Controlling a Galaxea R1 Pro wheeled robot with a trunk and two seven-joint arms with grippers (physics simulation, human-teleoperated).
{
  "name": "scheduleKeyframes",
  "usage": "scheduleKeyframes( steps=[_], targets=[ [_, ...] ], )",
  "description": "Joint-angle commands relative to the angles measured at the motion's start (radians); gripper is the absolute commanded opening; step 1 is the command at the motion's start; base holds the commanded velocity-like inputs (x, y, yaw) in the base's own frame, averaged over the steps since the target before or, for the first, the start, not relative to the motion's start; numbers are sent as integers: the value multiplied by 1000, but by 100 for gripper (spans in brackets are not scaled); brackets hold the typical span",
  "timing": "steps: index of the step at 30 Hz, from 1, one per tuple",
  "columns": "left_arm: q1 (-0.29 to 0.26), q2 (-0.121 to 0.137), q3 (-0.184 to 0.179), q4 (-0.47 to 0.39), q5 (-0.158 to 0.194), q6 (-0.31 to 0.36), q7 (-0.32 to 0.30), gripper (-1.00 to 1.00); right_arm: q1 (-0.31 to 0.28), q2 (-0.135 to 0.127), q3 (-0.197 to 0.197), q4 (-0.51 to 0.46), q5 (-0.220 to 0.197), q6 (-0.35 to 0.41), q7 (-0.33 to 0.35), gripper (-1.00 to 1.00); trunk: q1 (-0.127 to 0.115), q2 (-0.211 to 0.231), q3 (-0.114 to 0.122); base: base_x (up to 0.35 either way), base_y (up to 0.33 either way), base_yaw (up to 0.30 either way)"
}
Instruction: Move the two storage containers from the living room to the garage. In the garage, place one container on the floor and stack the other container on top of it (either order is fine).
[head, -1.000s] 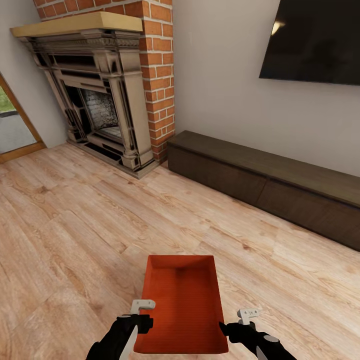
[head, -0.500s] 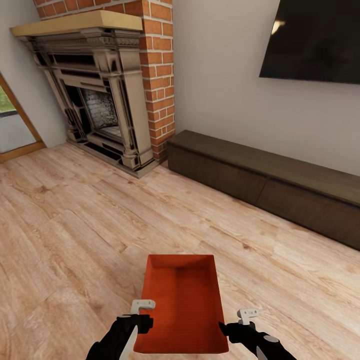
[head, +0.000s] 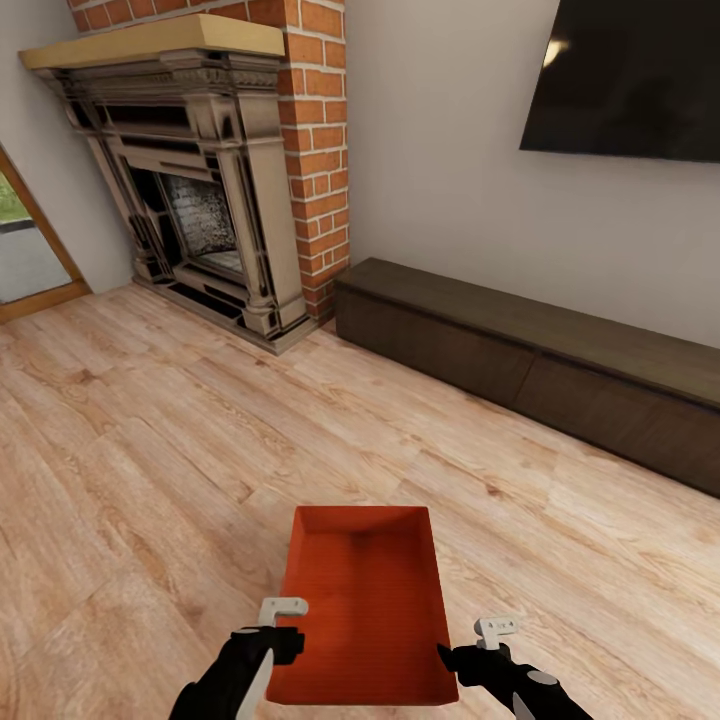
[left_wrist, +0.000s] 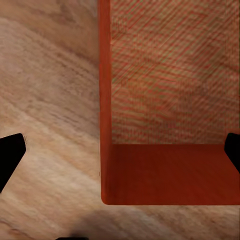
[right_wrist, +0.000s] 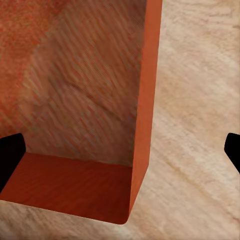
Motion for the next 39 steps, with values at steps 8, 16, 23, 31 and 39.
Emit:
scheduleKeyframes(
  steps=[8,16,23,31,39],
  targets=[
    [0,7,31,-3,-10,5,-2,100,0,-1,8,0,-10,0,0,100,0,0,-1,0,0,0],
    [0,6,33,-3,-10,5,-2,100,0,-1,8,0,-10,0,1,100,0,0,-1,0,0,0],
    [1,6,33,-3,-10,5,-2,100,0,-1,8,0,-6,-1,1,100,0,0,-1,0,0,0],
    [0,3,33,-2,-10,5,-3,100,0,-1,8,0,-6,-1,1,100,4,-7,-4,0,0,0],
    [0,2,33,-2,-10,5,-3,100,0,-1,9,0,-6,-1,1,100,34,-63,-29,0,0,0]
  ],
)
